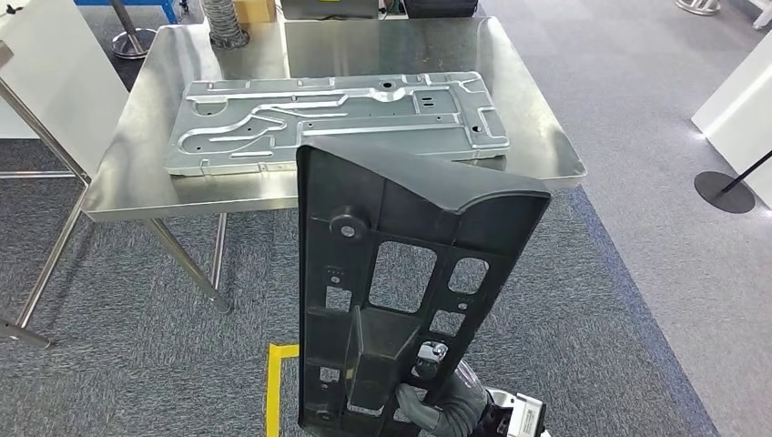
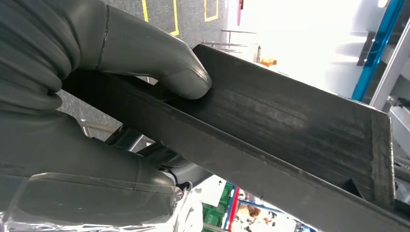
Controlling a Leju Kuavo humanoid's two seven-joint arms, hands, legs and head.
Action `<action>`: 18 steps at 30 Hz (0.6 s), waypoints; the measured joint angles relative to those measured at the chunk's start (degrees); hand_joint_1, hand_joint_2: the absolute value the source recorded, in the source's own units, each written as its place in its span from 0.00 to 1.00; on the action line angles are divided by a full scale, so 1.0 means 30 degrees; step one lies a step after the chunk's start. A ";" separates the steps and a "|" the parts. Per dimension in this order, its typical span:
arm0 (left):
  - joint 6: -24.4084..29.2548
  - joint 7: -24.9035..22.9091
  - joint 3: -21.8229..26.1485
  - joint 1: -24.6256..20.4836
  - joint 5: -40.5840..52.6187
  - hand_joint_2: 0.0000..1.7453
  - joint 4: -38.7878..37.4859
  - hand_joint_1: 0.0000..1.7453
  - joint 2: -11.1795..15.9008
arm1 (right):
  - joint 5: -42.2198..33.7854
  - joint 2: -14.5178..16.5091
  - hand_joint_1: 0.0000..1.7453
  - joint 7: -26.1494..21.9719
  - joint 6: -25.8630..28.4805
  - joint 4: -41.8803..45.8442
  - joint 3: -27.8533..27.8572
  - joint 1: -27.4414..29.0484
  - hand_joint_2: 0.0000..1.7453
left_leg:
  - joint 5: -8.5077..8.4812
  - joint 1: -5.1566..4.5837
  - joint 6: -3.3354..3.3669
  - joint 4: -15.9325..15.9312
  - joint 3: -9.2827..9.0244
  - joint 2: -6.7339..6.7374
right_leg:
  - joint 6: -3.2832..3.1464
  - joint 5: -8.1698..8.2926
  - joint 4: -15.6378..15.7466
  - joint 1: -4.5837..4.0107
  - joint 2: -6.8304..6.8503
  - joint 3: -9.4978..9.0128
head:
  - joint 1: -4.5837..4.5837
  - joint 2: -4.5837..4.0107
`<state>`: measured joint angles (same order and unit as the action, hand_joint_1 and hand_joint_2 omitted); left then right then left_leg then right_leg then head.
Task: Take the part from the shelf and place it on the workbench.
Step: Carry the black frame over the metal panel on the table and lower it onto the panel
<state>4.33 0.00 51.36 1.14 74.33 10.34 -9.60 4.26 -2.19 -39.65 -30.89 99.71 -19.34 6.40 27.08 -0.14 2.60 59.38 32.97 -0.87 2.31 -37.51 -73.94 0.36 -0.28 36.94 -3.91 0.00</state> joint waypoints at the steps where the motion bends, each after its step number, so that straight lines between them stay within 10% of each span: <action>1: 0.0000 0.0000 0.0000 0.0006 0.0009 1.00 0.0000 0.00 0.0000 | 0.0004 0.0000 1.00 0.0005 -0.0002 0.0000 0.0000 0.0008 1.00 | 0.0131 -0.0038 0.0006 0.0002 -0.0174 -0.0020 | -0.0076 0.0335 0.0014 -0.0025 -0.0001 0.0311 | 0.0002 0.0000; 4: -0.0002 0.0000 0.0000 0.0051 0.0024 1.00 -0.0002 0.00 -0.0027 | 0.0009 0.0000 1.00 0.0016 -0.0004 0.0000 0.0000 0.0007 1.00 | 0.0615 -0.0150 -0.0032 -0.0036 -0.0909 -0.0069 | -0.0511 0.2867 0.3166 -0.0237 -0.0004 -0.0373 | 0.0004 0.0000; 6: -0.0005 0.0009 0.0000 0.0079 0.0024 1.00 -0.0005 0.00 -0.0049 | 0.0009 0.0000 1.00 0.0016 -0.0009 0.0011 0.0000 0.0006 1.00 | 0.0853 -0.0138 -0.0168 -0.0137 -0.1235 -0.0092 | -0.0831 0.3534 0.4572 -0.0433 -0.0022 -0.0648 | 0.0005 0.0000; 11: -0.0007 0.0026 0.0000 0.0080 0.0022 1.00 0.0000 0.00 0.0000 | 0.0005 0.0088 1.00 0.0018 -0.0034 0.0056 -0.0013 -0.0055 1.00 | 0.1128 -0.0134 -0.0731 0.0737 -0.1349 -0.0130 | -0.1264 0.3728 0.5411 -0.0281 -0.0059 -0.1439 | -0.0007 0.0000; 15: -0.0007 0.0044 0.0000 -0.0049 0.0000 1.00 0.0007 0.00 0.0033 | 0.0002 0.0190 1.00 0.0015 -0.0142 0.0026 -0.0029 -0.0135 1.00 | 0.2738 0.0099 -0.1105 0.4480 0.1226 -0.0105 | -0.1277 0.3392 0.5504 -0.0134 -0.0061 -0.1970 | -0.0024 0.0000; 18: -0.0007 0.0056 0.0000 -0.0095 -0.0020 1.00 0.0007 0.00 0.0055 | 0.0002 0.0202 1.00 0.0015 -0.0266 -0.0065 -0.0029 -0.0140 1.00 | 0.1509 0.0235 -0.1359 0.3542 0.1702 -0.0081 | -0.1099 0.2905 0.5492 0.0006 -0.0099 -0.2576 | -0.0024 0.0000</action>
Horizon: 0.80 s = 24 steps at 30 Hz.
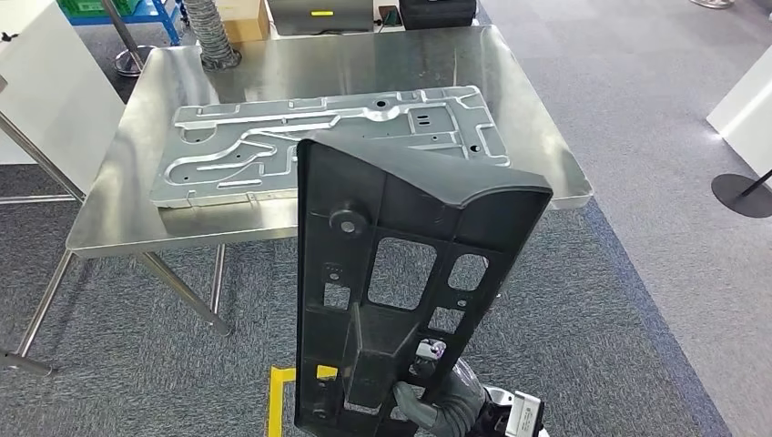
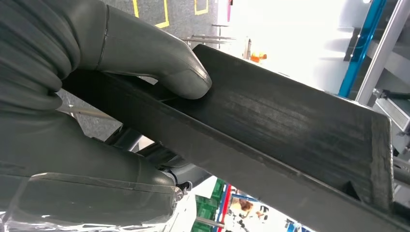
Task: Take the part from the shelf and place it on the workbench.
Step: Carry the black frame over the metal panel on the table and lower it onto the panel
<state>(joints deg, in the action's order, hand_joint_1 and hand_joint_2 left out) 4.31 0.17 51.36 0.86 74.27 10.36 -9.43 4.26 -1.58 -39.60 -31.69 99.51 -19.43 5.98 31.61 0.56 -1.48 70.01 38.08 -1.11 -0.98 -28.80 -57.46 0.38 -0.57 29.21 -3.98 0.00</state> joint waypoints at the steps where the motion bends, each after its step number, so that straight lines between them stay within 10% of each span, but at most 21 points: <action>1: 0.0000 -0.0005 0.0000 0.0021 0.0000 1.00 -0.0002 0.00 0.0009 | 0.0000 0.0002 1.00 0.0000 -0.0027 -0.0020 -0.0002 -0.0006 1.00 | -0.1040 0.0033 -0.0050 -0.1260 -0.0295 0.0052 | 0.0096 -0.0201 -0.0004 0.0039 -0.0005 -0.0234 | 0.0002 0.0000; 3: 0.0000 -0.0020 0.0000 0.0057 -0.0002 1.00 -0.0007 0.00 0.0016 | 0.0000 0.0002 1.00 0.0002 -0.0049 -0.0062 -0.0005 -0.0033 1.00 | -0.2109 0.0004 0.0081 -0.3039 -0.0758 0.0167 | 0.0339 -0.0571 -0.0051 0.0057 -0.0026 -0.0554 | 0.0005 0.0000; 8: 0.0015 -0.0031 0.0000 0.0063 0.0009 1.00 -0.0015 0.00 -0.0024 | -0.0024 0.0007 1.00 -0.0013 -0.0020 -0.0102 -0.0007 -0.0100 1.00 | -0.2119 -0.0023 0.0878 -0.3495 -0.1190 0.0148 | 0.0919 -0.0907 -0.0884 0.0032 0.0011 -0.0494 | 0.0009 0.0000; 13: 0.0006 -0.0047 0.0000 0.0082 0.0042 1.00 -0.0015 0.00 -0.0033 | -0.0029 0.0002 1.00 -0.0029 0.0051 -0.0111 -0.0007 -0.0055 1.00 | -0.1647 -0.0096 0.1141 -0.3573 -0.1661 0.0124 | 0.1174 -0.2531 -0.5701 0.0087 0.0077 0.3033 | 0.0013 0.0000; 18: -0.0013 -0.0076 0.0000 0.0145 0.0051 1.00 -0.0027 0.00 -0.0111 | -0.0016 0.0007 1.00 -0.0029 0.0146 -0.0111 0.0004 -0.0033 1.00 | -0.0950 -0.0205 0.1030 -0.3652 -0.2559 0.0035 | 0.0367 0.0744 -0.1214 -0.0299 0.0093 0.2222 | 0.0022 0.0000; 24: 0.0011 -0.0044 0.0000 0.0166 0.0044 1.00 -0.0029 0.00 -0.0068 | 0.0016 0.0134 1.00 -0.0031 0.0157 -0.0075 0.0060 0.0082 1.00 | -0.0433 -0.0170 0.0310 -0.2607 -0.2781 -0.0010 | -0.0256 0.0970 0.0076 -0.0237 0.0021 0.1110 | 0.0047 0.0000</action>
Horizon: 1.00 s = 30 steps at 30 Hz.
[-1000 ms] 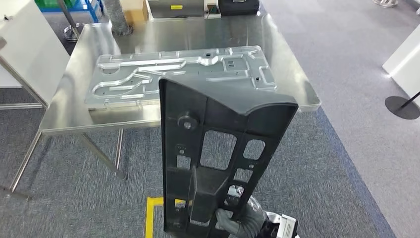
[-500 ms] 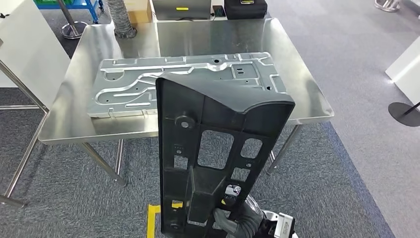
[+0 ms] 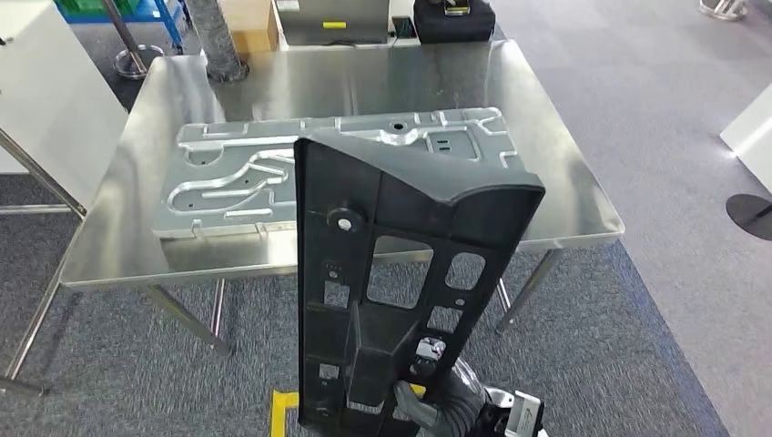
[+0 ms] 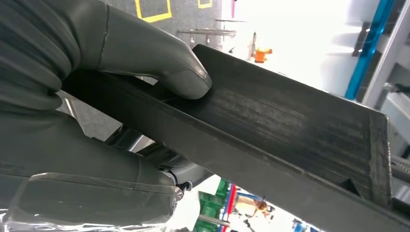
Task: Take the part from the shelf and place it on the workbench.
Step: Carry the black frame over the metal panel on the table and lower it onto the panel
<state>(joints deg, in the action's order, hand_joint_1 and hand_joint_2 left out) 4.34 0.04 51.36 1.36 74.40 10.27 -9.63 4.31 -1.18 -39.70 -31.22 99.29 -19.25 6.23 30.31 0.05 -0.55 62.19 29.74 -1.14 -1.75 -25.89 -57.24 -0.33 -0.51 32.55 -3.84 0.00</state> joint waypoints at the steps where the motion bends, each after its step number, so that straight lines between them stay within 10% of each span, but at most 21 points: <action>1: 0.0004 0.0011 0.0000 -0.0014 -0.0002 1.00 0.0000 0.00 0.0020 | 0.0000 0.0042 1.00 -0.0002 -0.0022 0.0002 0.0004 -0.0004 1.00 | 0.0508 0.0043 -0.0078 0.0884 0.0463 0.0011 | -0.0013 -0.0062 0.0036 0.0030 0.0023 -0.0201 | -0.0004 0.0000; 5: 0.0005 0.0071 0.0002 -0.0137 -0.0035 1.00 0.0000 0.00 0.0064 | 0.0000 0.0124 1.00 0.0002 -0.0120 -0.0036 0.0014 0.0028 1.00 | 0.1327 0.0183 -0.0394 0.3658 0.2708 0.0024 | 0.0061 -0.0568 0.0018 0.0118 -0.0019 -0.0731 | -0.0011 0.0000; 9: -0.0022 0.0053 0.0007 -0.0090 -0.0058 1.00 -0.0004 0.00 0.0100 | 0.0029 0.0135 1.00 0.0000 -0.0219 -0.0087 0.0022 -0.0006 1.00 | -0.1447 0.0202 -0.0395 -0.0306 0.1714 0.0129 | 0.0444 -0.1277 -0.0043 0.0250 -0.0095 -0.1553 | -0.0009 0.0000; 13: -0.0040 0.0049 0.0011 -0.0092 -0.0109 1.00 -0.0005 0.00 0.0082 | 0.0109 0.0146 1.00 0.0004 -0.0251 -0.0127 0.0025 -0.0120 1.00 | -0.1587 0.0137 0.0379 -0.1025 0.1470 0.0109 | 0.0885 -0.1543 -0.0249 0.0178 -0.0088 -0.1591 | -0.0004 0.0000; 15: -0.0040 0.0046 0.0015 -0.0083 -0.0117 1.00 -0.0007 0.00 0.0053 | 0.0129 0.0151 1.00 0.0000 -0.0261 -0.0127 0.0027 -0.0216 1.00 | -0.1479 0.0185 0.0585 -0.1125 0.1243 0.0111 | 0.1067 -0.1752 -0.1303 0.0212 -0.0040 -0.1108 | -0.0004 0.0000; 19: -0.0040 0.0046 0.0015 -0.0054 -0.0113 1.00 -0.0007 0.00 0.0042 | 0.0137 0.0159 1.00 0.0000 -0.0268 -0.0189 0.0027 -0.0289 1.00 | -0.1094 0.0167 0.0782 -0.1175 0.0844 0.0113 | 0.1319 -0.3196 -0.5616 0.0254 0.0049 0.1884 | -0.0004 0.0000; 21: -0.0040 0.0046 0.0015 -0.0036 -0.0102 1.00 -0.0007 0.00 0.0042 | 0.0137 0.0159 1.00 0.0002 -0.0279 -0.0231 0.0027 -0.0294 1.00 | -0.0818 0.0141 0.0765 -0.1177 0.0475 0.0055 | 0.1188 -0.2480 -0.5252 0.0228 0.0052 0.2329 | -0.0004 0.0000; 24: -0.0040 0.0051 0.0015 0.0005 -0.0069 1.00 -0.0007 0.00 0.0004 | 0.0148 0.0159 1.00 0.0002 -0.0341 -0.0233 0.0025 -0.0312 1.00 | -0.0388 0.0090 0.0643 -0.1223 -0.0113 0.0000 | 0.0736 -0.0181 -0.1783 0.0044 0.0063 0.1399 | 0.0000 0.0000; 30: -0.0035 0.0085 0.0015 0.0039 -0.0047 1.00 -0.0003 0.00 0.0024 | 0.0189 0.0188 1.00 -0.0002 -0.0448 -0.0224 0.0029 -0.0338 1.00 | -0.0035 0.0015 0.0076 -0.0359 -0.0221 -0.0020 | 0.0189 0.0266 -0.0190 0.0087 0.0000 0.0451 | 0.0004 0.0000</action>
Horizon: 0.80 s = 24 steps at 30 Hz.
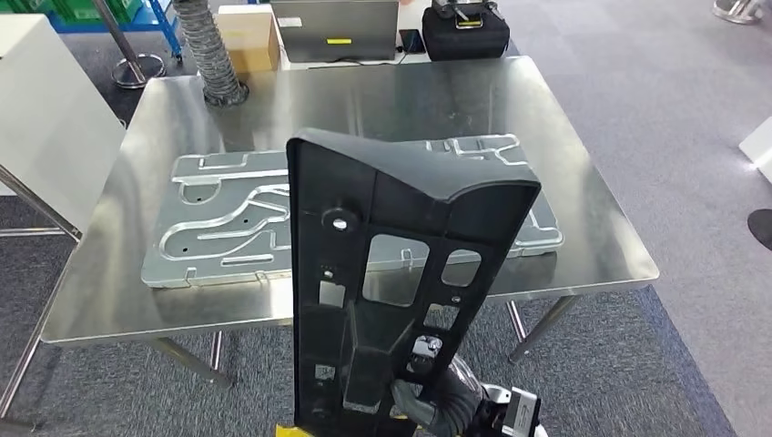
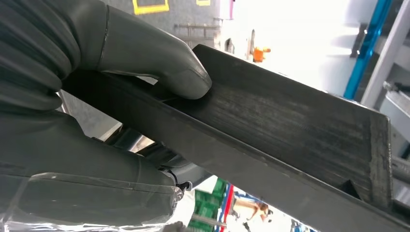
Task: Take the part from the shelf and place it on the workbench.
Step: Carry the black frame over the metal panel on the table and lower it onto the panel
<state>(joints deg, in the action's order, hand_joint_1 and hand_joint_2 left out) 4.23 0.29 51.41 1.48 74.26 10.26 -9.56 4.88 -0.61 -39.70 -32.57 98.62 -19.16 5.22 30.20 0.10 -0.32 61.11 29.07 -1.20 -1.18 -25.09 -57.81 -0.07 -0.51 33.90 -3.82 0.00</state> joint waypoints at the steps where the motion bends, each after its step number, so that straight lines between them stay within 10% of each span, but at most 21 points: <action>1: 0.0002 0.0013 0.0000 -0.0016 0.0004 1.00 0.0002 0.00 0.0016 | 0.0013 0.0011 1.00 0.0000 -0.0018 0.0000 -0.0004 -0.0018 1.00 | 0.0364 0.0014 -0.0059 0.0850 0.0433 0.0014 | -0.0062 -0.0062 0.0064 0.0039 0.0003 -0.0201 | -0.0006 0.0000; 4: -0.0015 0.0075 0.0000 -0.0126 0.0011 1.00 0.0003 0.00 0.0026 | 0.0100 0.0009 1.00 0.0013 -0.0089 -0.0002 -0.0020 -0.0043 1.00 | 0.1771 0.0069 -0.0259 0.4053 0.2545 0.0029 | -0.0177 -0.0366 0.0083 0.0035 0.0014 -0.0520 | -0.0007 0.0000; 6: -0.0026 0.0097 0.0000 -0.0175 0.0013 1.00 0.0004 0.00 0.0035 | 0.0140 0.0005 1.00 0.0027 -0.0120 -0.0004 -0.0029 -0.0046 1.00 | 0.1415 0.0098 -0.0355 0.4070 0.3097 0.0035 | -0.0144 -0.0619 0.0079 0.0050 -0.0023 -0.0829 | -0.0007 0.0000; 10: -0.0100 0.0215 0.0000 -0.0108 0.0047 1.00 -0.0002 0.00 0.0058 | 0.0013 -0.0006 1.00 0.0040 -0.0184 -0.0013 -0.0038 -0.0127 1.00 | -0.1469 0.0107 -0.0200 -0.0201 0.1900 0.0104 | 0.0149 -0.1187 -0.0032 0.0029 -0.0100 -0.1492 | -0.0005 0.0000; 15: -0.0249 0.0743 0.0000 -0.0018 0.0069 1.00 -0.0004 0.00 0.0018 | -0.0836 -0.0102 1.00 0.0364 -0.0661 -0.0106 -0.0038 -0.0442 1.00 | -0.1701 0.0155 0.0391 -0.0693 0.1723 0.0085 | 0.0655 -0.1711 -0.0377 -0.0028 -0.0098 -0.1422 | -0.0002 0.0000; 19: -0.0271 0.0734 0.0000 -0.0003 0.0115 1.00 -0.0004 0.00 -0.0011 | -0.1588 -0.0369 1.00 0.0870 -0.0907 -0.0326 -0.0038 -0.1049 1.00 | -0.1578 0.0171 0.0654 -0.0769 0.1660 0.0166 | 0.0996 -0.3592 -0.4778 0.0113 0.0002 0.1043 | 0.0000 0.0000; 21: -0.0299 0.0731 0.0000 -0.0003 0.0198 1.00 -0.0004 0.00 -0.0011 | -0.1719 -0.0635 1.00 0.1169 -0.0905 -0.0539 -0.0038 -0.1460 1.00 | -0.1487 0.0158 0.0678 -0.0768 0.1567 0.0143 | 0.1014 -0.3210 -0.5510 0.0140 0.0026 0.1786 | 0.0000 0.0000; 24: -0.0335 0.0721 0.0000 -0.0001 0.0284 1.00 -0.0004 0.00 -0.0031 | -0.1794 -0.1065 1.00 0.1410 -0.0805 -0.0836 -0.0036 -0.2243 1.00 | -0.1322 0.0111 0.0603 -0.0770 0.1289 0.0077 | 0.0721 -0.0892 -0.1922 0.0045 0.0035 0.0476 | 0.0000 0.0000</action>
<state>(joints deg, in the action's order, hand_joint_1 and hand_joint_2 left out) 3.23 2.46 51.41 1.47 75.11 10.25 -9.66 -0.50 -3.81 -35.47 -34.98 96.11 -19.27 -1.51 26.24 0.43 1.49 58.80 32.94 -0.97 0.98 -27.77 -63.57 0.06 -0.41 35.32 -3.82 0.00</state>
